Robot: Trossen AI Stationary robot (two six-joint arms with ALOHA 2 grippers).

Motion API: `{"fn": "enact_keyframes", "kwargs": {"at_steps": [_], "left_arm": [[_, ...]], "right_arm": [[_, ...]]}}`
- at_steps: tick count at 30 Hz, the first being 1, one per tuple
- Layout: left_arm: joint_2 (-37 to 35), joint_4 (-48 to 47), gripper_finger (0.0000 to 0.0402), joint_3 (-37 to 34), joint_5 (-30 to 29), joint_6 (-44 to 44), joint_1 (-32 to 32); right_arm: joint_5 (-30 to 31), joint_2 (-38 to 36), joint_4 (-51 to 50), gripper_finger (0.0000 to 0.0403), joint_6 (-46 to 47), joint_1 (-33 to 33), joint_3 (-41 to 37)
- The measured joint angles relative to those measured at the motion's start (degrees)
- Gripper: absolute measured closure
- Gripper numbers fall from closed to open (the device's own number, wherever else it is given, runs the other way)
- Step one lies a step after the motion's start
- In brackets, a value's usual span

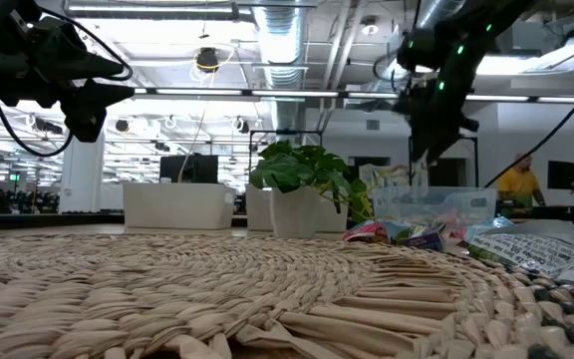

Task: Pick and place Granola Bars by type
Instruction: Put the red granola bar into the transparent bin

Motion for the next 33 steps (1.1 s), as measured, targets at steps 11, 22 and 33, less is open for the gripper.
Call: {"fn": "enact_keyframes", "kwargs": {"at_steps": [11, 22, 33], "left_arm": [[0.0, 0.0, 0.0248, 0.0, 0.0, 0.0, 0.0], [0.0, 0.0, 0.0248, 0.0, 0.0, 0.0, 0.0], [0.0, 0.0, 0.0248, 0.0, 0.0, 0.0, 0.0]], "right_arm": [[-20.4, -10.6, -8.5, 0.0187, 14.7, 23.0, 0.0], [-20.2, -1.5, -17.2, 0.0191, 46.7, 46.4, 0.0], [-20.4, 8.4, -16.8, 0.0184, 71.3, 60.9, 0.0]]}}
